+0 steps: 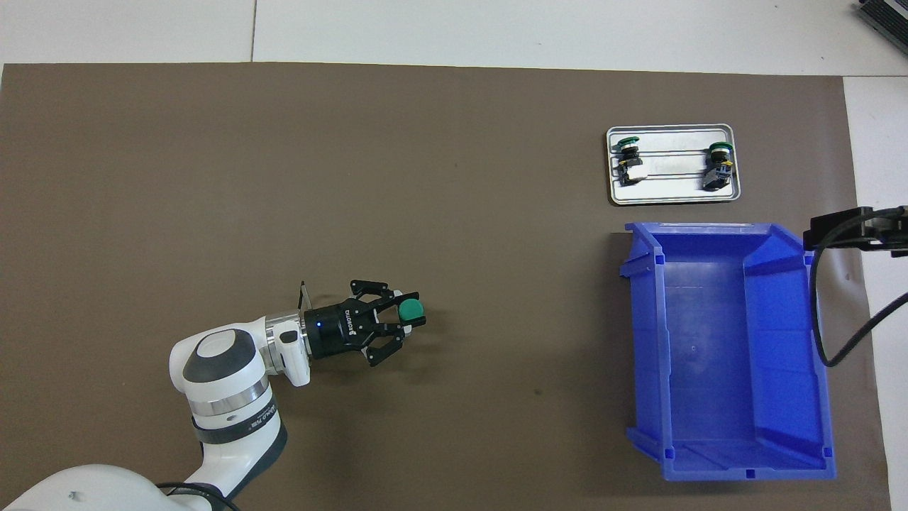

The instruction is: Place and press button with both arms

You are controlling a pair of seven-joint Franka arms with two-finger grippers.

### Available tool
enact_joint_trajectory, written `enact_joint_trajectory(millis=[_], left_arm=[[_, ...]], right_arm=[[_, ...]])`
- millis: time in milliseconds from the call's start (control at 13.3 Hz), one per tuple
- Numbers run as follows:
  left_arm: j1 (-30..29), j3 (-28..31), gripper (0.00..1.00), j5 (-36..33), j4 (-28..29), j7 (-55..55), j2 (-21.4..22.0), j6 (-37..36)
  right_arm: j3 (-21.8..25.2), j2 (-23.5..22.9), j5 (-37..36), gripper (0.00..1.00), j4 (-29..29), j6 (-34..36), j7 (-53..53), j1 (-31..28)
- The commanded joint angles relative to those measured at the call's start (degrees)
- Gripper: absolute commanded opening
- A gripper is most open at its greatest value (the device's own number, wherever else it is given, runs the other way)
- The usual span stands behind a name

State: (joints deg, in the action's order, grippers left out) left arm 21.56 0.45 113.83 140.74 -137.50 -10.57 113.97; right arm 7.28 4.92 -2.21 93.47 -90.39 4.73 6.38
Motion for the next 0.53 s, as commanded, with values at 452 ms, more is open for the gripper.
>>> enact_joint_trajectory(millis=[452], left_arm=[[0.15,0.52,0.14,1.48,0.86,-4.79,-1.56,-0.06]], right_arm=[[0.28,0.88,1.42,1.00,0.57,0.22,-1.48,-0.23]])
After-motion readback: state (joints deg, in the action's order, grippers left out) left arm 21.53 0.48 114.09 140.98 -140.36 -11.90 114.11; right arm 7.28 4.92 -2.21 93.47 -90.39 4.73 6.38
